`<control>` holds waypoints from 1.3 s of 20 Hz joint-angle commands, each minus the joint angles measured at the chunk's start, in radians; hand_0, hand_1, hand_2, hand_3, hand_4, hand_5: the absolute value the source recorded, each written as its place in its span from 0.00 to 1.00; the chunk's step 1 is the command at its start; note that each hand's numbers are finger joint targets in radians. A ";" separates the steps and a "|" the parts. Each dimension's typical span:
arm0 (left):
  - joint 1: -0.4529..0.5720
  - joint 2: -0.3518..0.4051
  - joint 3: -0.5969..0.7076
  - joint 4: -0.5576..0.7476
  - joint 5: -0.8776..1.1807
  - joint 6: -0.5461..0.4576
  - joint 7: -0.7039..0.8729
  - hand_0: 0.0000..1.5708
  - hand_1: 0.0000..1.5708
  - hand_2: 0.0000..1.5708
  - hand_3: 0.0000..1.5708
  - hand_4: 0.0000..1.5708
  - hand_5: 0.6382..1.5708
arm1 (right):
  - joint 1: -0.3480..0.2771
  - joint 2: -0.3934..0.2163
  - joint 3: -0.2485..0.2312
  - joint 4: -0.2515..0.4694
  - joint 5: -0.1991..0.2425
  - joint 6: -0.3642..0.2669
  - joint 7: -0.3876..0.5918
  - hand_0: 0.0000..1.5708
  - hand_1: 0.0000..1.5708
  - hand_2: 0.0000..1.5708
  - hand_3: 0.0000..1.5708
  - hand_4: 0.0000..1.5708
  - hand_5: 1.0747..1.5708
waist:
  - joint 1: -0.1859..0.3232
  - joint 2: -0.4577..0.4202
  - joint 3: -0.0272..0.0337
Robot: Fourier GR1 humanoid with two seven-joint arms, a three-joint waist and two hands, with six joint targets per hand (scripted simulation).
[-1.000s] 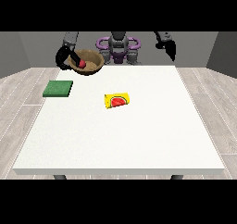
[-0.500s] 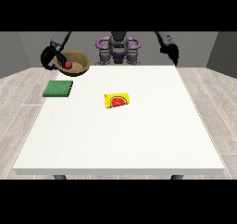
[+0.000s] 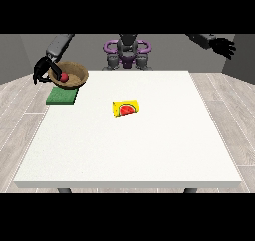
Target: Pick the cup and pour the ball into the bowl, then pick the bowl and place it on the pad
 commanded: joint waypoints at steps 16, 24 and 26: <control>0.001 0.156 0.098 0.072 0.076 -0.122 -0.067 0.00 0.00 0.00 0.00 0.75 0.98 | -0.082 -0.124 -0.113 0.192 -0.059 0.039 -0.061 0.00 0.00 0.27 0.41 0.00 0.78 | 0.027 0.099 0.0004; -0.029 -0.029 -0.090 -0.111 0.046 -0.014 0.192 0.00 0.00 0.00 0.00 0.57 0.99 | -0.129 -0.135 -0.061 0.219 -0.021 0.062 0.070 0.00 0.00 0.00 0.00 0.00 0.57 | 0.035 -0.133 0.0013; 0.023 -0.080 -0.116 -0.040 -0.013 0.026 0.148 0.00 0.00 0.00 0.00 0.57 0.99 | -0.186 -0.069 -0.009 0.137 -0.018 0.095 0.131 0.00 0.00 0.00 0.00 0.26 0.62 | -0.015 -0.239 -0.0019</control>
